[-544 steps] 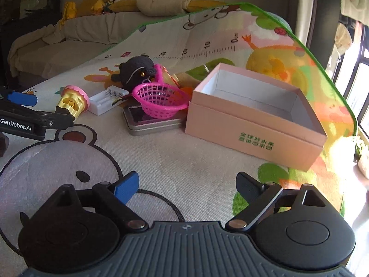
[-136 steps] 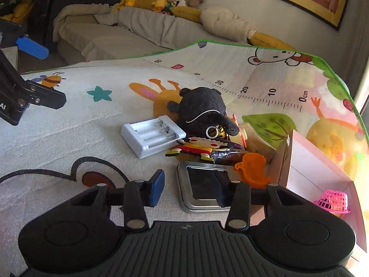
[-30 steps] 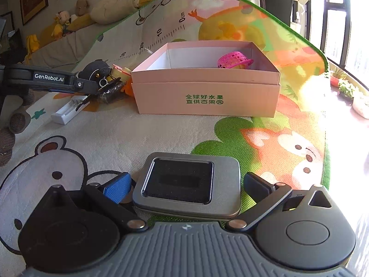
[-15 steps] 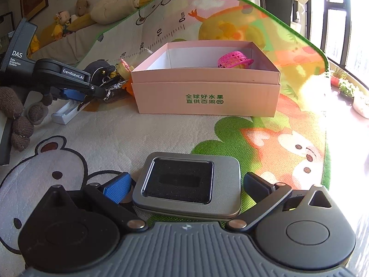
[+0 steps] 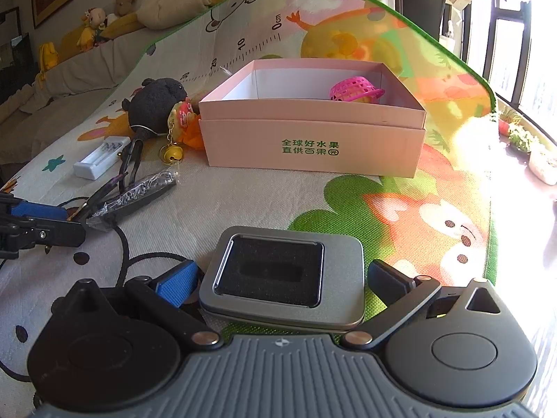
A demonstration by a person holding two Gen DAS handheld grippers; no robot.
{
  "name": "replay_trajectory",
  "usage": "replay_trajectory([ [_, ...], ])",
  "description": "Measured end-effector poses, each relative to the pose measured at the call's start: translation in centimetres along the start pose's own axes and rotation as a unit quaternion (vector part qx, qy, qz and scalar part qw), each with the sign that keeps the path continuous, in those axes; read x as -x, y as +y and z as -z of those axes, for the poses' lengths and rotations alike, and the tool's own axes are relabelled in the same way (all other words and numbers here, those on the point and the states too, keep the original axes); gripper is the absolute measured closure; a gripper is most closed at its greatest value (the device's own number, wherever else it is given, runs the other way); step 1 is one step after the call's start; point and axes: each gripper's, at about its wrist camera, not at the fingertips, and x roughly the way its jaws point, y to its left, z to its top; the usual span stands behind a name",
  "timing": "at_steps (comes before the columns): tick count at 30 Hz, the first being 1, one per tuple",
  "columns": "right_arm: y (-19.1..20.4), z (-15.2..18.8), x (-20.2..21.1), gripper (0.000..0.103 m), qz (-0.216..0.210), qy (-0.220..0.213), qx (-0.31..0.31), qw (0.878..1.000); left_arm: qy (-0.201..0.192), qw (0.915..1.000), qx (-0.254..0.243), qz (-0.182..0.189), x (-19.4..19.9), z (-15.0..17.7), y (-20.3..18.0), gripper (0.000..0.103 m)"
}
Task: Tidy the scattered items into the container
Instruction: 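Grasp the cartoon girl figure with the left gripper while the right holds the silver tin, then lift the girl figure with the left gripper while the right holds the tin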
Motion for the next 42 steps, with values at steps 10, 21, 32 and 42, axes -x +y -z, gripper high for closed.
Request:
replay_trajectory([
  [10,0.2,0.2,0.1,0.0,0.007,0.001,0.002,1.0,0.004,0.9968,0.077,0.022,-3.1,-1.4,1.7,0.017],
  [21,0.2,0.1,0.0,0.0,0.007,0.001,0.002,1.0,-0.025,0.9992,0.03,-0.011,-2.1,-1.8,1.5,0.03],
  [32,0.5,0.2,0.0,0.0,0.01,0.002,0.006,1.0,0.002,0.9999,0.0,0.017,2.3,2.5,-2.5,0.03],
  [42,0.0,0.5,0.6,0.0,0.004,0.003,0.001,1.0,0.013,0.9984,-0.018,0.051,0.6,2.4,-4.4,0.018],
])
